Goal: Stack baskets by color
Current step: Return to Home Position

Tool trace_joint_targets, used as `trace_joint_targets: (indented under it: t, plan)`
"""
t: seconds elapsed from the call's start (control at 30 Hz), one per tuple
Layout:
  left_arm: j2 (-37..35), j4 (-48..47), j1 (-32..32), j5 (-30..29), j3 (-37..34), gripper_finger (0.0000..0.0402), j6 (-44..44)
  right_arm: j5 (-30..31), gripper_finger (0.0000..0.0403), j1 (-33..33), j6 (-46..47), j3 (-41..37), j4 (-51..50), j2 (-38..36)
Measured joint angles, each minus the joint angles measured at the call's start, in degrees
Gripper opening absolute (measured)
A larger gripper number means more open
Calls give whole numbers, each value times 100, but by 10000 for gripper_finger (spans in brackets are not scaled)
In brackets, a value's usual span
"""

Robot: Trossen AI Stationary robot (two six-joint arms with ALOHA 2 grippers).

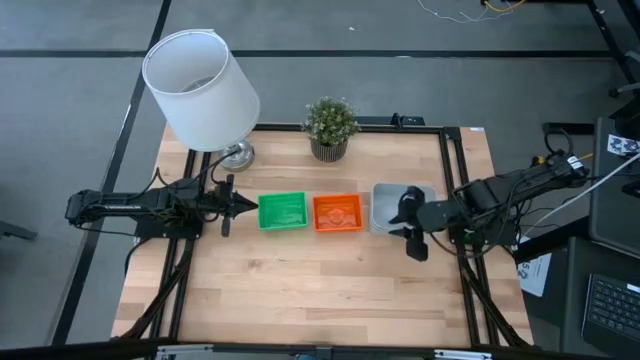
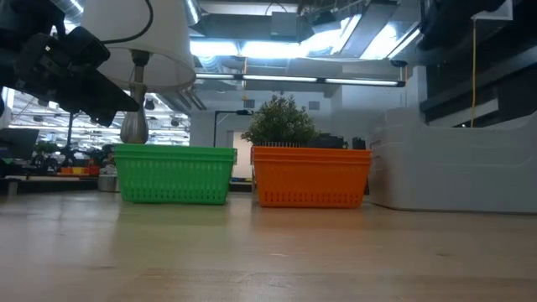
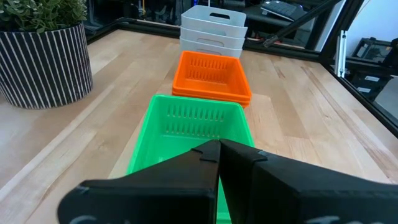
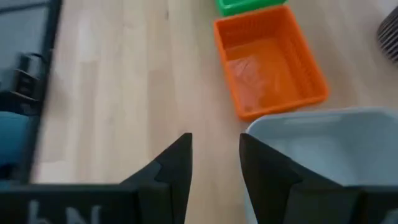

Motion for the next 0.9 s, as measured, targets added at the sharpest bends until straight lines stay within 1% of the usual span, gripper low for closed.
trace_joint_targets:
  t: [0.07,0.13,0.2,0.3,0.37,0.47,0.57,0.7,0.83,0.9]
  plan:
    - [0,0,0,0,0,0,0,218,132,0,-403,-204,293,2]
    - [0,0,0,0,0,0,0,337,132,-2,-598,-358,617,6]
    - [0,0,0,0,0,0,0,364,132,-2,-777,-491,1048,4]
    - [0,0,0,0,0,0,1,368,132,-2,-1297,-741,1773,4]
    - [0,0,0,0,0,0,1,366,132,-2,-1643,-1042,2340,-49]
    - [0,0,0,0,2,0,0,369,132,7,-2263,-1791,3392,-265]
    - [0,-1,0,0,2,0,0,368,132,-36,-2775,-2709,4561,-605]
    - [-1,0,0,0,2,0,1,370,132,-42,-2807,-3705,5626,-1202]
    - [-2,0,0,0,2,0,2,370,132,-38,-2802,-4594,6079,-2092]
    - [-2,0,0,0,2,0,2,370,132,-38,-2788,-4929,6105,-2613]
